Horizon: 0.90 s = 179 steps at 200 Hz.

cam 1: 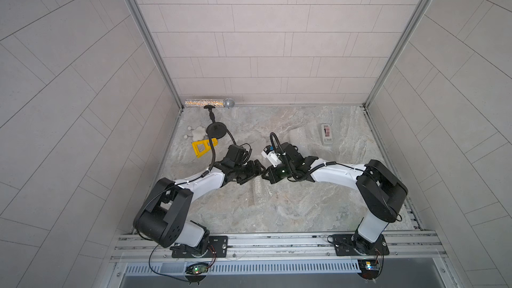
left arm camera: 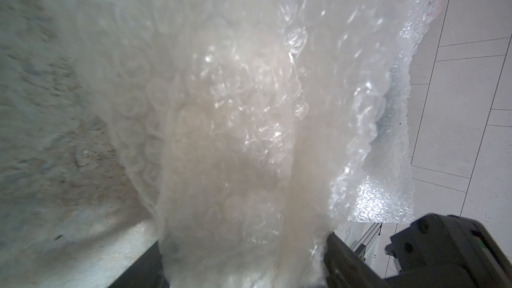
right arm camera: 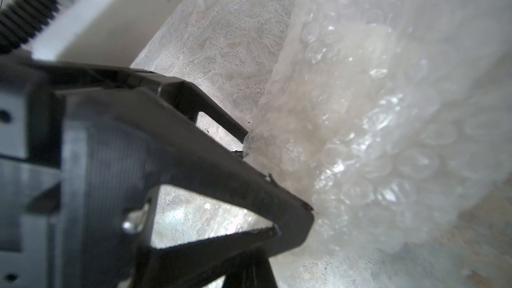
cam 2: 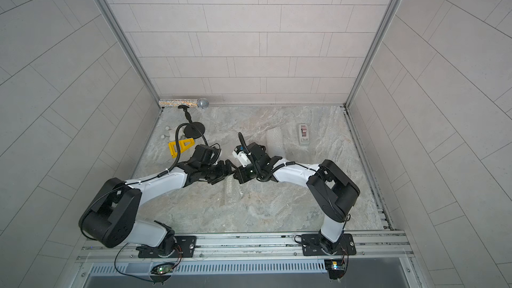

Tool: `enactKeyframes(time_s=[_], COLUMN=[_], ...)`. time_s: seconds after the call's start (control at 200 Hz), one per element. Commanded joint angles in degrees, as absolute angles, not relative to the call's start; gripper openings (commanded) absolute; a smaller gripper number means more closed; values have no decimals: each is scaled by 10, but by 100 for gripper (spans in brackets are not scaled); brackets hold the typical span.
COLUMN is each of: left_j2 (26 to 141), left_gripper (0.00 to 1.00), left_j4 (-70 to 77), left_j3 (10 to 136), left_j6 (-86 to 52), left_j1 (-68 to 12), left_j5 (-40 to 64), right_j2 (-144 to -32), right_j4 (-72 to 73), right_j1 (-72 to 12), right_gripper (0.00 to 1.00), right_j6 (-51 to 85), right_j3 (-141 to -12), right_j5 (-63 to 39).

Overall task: Wrap vases in bubble wrap
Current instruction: Wrap the vase in bubble wrap.

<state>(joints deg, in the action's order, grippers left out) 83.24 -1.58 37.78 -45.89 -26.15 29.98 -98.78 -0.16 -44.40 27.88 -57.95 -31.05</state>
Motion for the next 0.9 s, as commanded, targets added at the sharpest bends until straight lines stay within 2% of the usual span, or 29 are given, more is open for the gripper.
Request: enactKeyframes(time_s=[0.0, 0.11, 0.41, 0.51, 0.641, 0.891], left_j2=[838, 854, 851, 856, 871, 912], left_gripper=[84, 79, 62, 57, 52, 45], left_j4=[-16, -70, -72, -73, -70, -49], left_j3=[365, 367, 323, 327, 337, 364], left_j6=[-455, -429, -444, -437, -420, -372], left_j1=[-270, -269, -268, -267, -266, -272], left_j5=[325, 312, 273, 277, 289, 352], right_j2=[-992, -1010, -1015, -996, -949, -896], right_j4=[60, 63, 47, 33, 13, -27], right_j1=[-463, -464, -462, -456, -436, -332], right_gripper=[0, 0, 0, 12, 24, 26], right_j6=[279, 285, 276, 272, 265, 245], right_j3=[-590, -598, -606, -600, -576, -531], right_j5=[-318, -321, -311, -314, -323, -349])
